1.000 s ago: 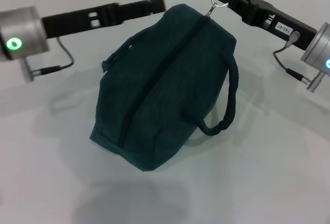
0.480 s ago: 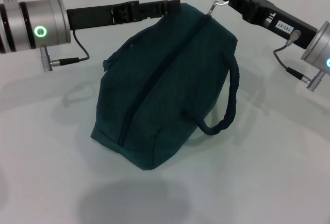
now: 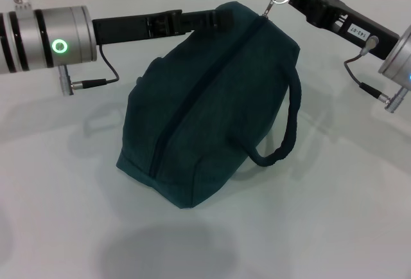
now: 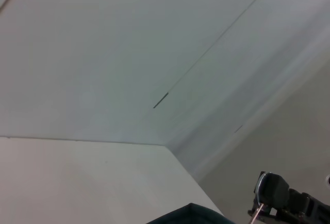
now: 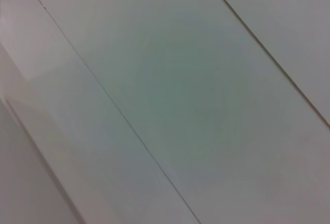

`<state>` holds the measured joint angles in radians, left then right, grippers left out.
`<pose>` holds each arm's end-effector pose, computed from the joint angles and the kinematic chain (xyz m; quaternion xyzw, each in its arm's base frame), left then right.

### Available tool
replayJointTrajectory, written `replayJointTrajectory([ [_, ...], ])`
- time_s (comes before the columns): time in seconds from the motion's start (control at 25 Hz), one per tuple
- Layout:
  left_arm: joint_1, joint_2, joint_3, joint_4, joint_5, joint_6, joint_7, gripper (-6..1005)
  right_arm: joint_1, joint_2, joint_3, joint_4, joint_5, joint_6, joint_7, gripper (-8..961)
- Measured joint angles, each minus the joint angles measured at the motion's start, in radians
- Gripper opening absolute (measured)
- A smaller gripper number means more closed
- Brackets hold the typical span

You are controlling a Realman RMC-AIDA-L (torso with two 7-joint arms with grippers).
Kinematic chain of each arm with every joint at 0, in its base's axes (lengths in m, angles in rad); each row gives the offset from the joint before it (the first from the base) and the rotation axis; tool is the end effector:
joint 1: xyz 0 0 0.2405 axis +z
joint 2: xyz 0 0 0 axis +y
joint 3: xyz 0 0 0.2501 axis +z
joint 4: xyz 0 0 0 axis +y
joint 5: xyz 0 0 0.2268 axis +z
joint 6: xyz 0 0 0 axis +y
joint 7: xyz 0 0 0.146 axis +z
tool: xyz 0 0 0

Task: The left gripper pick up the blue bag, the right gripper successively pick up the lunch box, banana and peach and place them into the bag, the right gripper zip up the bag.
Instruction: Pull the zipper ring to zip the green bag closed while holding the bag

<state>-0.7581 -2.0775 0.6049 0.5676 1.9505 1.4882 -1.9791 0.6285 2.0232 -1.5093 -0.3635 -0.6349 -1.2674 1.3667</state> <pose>-0.1932 0.4009 -0.0002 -0.8402 -0.4304 -0.3269 0.0437 0.1911 0.3932 -0.0249 -0.7903 0.3286 0.4944 0.1517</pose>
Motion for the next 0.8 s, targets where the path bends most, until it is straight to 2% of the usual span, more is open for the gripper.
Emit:
replayJointTrajectory([
  [0.36,0.005,-0.004,0.001,0.0,-0.015,-0.002,0.016,806,-0.001,0.0,0.0,0.0,0.0,-0.009,0.0,8],
  [0.8,0.003,-0.006,0.001,0.0,-0.019,-0.002,0.022,333,-0.003,0.0,0.002,0.0,0.0,-0.009,0.002,22],
])
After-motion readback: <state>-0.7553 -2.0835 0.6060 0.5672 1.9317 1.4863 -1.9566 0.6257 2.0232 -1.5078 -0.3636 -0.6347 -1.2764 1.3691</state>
